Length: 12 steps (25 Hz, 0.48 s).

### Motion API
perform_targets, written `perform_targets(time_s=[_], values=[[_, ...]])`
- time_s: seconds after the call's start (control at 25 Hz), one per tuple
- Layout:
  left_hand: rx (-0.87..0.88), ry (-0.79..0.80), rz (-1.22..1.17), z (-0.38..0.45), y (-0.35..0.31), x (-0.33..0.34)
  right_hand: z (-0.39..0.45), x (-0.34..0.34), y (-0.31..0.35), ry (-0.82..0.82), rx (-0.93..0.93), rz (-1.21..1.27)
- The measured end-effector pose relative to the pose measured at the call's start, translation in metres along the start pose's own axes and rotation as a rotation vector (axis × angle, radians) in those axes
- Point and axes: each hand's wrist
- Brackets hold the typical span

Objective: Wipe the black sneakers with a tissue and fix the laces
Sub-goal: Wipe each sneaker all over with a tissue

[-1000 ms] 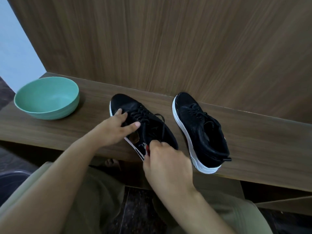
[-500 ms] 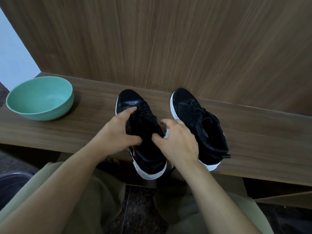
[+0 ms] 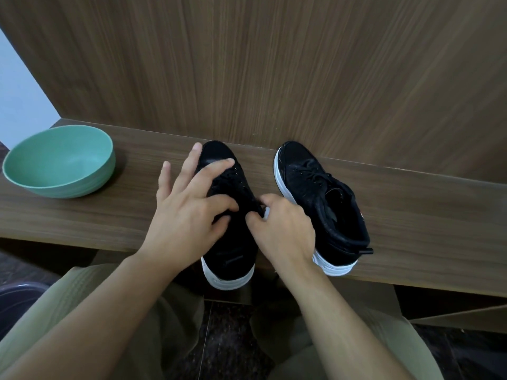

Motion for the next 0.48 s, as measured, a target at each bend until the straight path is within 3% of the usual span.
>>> perform_targets(time_s=[0.2,0.36,0.44,0.48], values=[[-0.155,0.038,0.208,0.0089,-0.01,-0.0048,-0.002,-0.0031,0.0017,-0.006,0.016,0.039],[-0.164,0.001,0.269,0.0074,-0.0064,-0.0025,-0.0024,-0.0027,0.0014,0.004,0.003,0.09],[-0.152,-0.095,0.238,0.007,-0.0034,0.0008,0.0012,-0.0001,-0.003,0.06,0.058,0.292],[-0.142,-0.157,0.215,0.0068,-0.002,0.0033,0.0042,-0.0027,-0.004,0.112,0.131,0.528]])
Point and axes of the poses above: each hand's wrist, its own z-axis towards the middle knuckle, its own x-axis out of the palm, y = z × x, and after that the axes turned 5 degrees about -x, right-handed
